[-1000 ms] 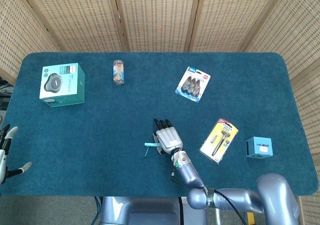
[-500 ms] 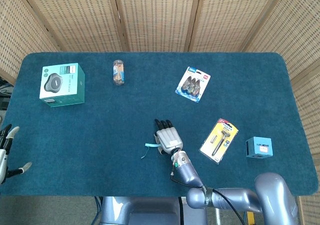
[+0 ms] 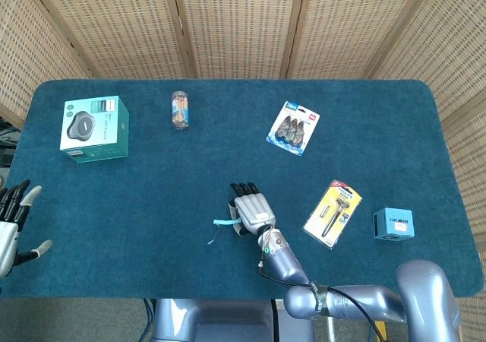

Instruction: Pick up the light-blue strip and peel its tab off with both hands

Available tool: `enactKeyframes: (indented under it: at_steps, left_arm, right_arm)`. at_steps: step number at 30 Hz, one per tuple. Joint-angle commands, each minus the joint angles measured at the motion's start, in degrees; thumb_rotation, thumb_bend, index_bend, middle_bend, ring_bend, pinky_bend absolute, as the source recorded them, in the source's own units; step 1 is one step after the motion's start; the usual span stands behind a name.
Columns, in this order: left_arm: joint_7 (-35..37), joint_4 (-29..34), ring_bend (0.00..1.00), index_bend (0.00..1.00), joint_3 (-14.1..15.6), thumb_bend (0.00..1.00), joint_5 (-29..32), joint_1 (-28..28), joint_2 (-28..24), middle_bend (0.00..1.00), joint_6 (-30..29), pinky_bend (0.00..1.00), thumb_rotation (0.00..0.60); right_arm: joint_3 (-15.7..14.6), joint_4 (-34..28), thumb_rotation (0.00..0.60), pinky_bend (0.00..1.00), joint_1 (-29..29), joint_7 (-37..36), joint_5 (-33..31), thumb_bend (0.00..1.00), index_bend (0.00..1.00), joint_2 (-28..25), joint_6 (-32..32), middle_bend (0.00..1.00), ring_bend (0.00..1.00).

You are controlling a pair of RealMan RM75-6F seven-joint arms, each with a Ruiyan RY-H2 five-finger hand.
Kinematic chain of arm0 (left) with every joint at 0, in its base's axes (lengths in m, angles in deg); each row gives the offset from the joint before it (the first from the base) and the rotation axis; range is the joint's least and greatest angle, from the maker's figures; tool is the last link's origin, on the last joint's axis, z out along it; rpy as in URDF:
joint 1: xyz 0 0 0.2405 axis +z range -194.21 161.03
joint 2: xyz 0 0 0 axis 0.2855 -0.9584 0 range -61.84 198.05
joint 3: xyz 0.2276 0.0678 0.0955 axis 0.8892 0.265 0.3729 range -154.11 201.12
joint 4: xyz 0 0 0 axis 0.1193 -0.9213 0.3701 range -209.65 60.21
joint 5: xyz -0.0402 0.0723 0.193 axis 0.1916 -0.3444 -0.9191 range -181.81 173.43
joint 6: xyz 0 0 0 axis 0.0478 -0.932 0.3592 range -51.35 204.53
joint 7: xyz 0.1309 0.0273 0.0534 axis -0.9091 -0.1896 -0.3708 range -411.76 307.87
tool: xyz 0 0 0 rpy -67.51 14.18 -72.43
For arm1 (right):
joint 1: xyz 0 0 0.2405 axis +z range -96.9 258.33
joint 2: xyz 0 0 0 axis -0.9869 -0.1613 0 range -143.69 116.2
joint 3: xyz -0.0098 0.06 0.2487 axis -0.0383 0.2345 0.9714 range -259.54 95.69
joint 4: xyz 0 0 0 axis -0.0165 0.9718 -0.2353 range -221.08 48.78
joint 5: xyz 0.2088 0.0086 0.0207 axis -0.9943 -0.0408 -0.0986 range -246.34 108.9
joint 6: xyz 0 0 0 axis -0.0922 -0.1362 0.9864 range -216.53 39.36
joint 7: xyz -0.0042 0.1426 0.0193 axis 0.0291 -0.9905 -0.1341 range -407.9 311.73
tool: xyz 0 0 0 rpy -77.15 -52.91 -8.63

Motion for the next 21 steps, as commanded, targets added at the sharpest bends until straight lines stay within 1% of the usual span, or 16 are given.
enactKeyframes:
  at_steps: [1, 6, 9, 10, 13, 16, 21]
  left_arm:
    - [0.0, -8.6, 0.00, 0.00, 0.2, 0.00, -10.8, -4.3, 0.0, 0.00, -4.4, 0.00, 0.600]
    - [2.6, -17.9, 0.00, 0.09, 0.5, 0.00, -21.9, -10.4, 0.2, 0.00, -8.5, 0.00, 0.600]
    - [3.0, -22.1, 0.00, 0.12, 0.4, 0.00, -24.8, -12.8, 0.9, 0.00, -10.3, 0.00, 0.600]
    - [2.6, -23.8, 0.00, 0.12, 0.3, 0.00, -26.2, -14.0, 1.2, 0.00, -11.0, 0.00, 0.600]
    - [3.0, -25.6, 0.00, 0.13, 0.7, 0.01, -27.7, -16.0, 1.4, 0.00, -11.4, 0.00, 0.600]
    - [2.7, -26.9, 0.00, 0.13, 1.0, 0.02, -28.7, -17.5, 1.8, 0.00, -11.9, 0.00, 0.600]
    - [1.9, -31.0, 0.00, 0.14, 1.2, 0.06, -30.3, -19.6, 4.1, 0.00, -14.1, 0.00, 0.600]
  right_arm:
    - [3.0, -5.3, 0.600, 0.00, 2.7, 3.9, -10.4, 0.57, 0.65, -3.5, -0.3, 0.10, 0.00]
    - [6.5, -9.8, 0.600, 0.00, 8.0, 9.7, -22.7, 0.62, 0.65, -6.5, -3.7, 0.11, 0.00]
    - [8.7, -12.0, 0.600, 0.00, 10.6, 11.9, -28.3, 0.63, 0.66, -7.7, -5.9, 0.11, 0.00]
    - [9.9, -13.1, 0.600, 0.00, 11.8, 12.6, -31.2, 0.64, 0.66, -8.3, -6.7, 0.11, 0.00]
    - [12.4, -14.4, 0.600, 0.00, 14.8, 15.0, -38.2, 0.65, 0.66, -9.6, -8.7, 0.11, 0.00]
    - [13.8, -14.1, 0.600, 0.00, 16.7, 15.8, -41.9, 0.65, 0.66, -10.0, -9.3, 0.11, 0.00]
    - [13.5, -12.0, 0.600, 0.00, 18.4, 15.9, -43.4, 0.65, 0.66, -9.6, -8.9, 0.11, 0.00]
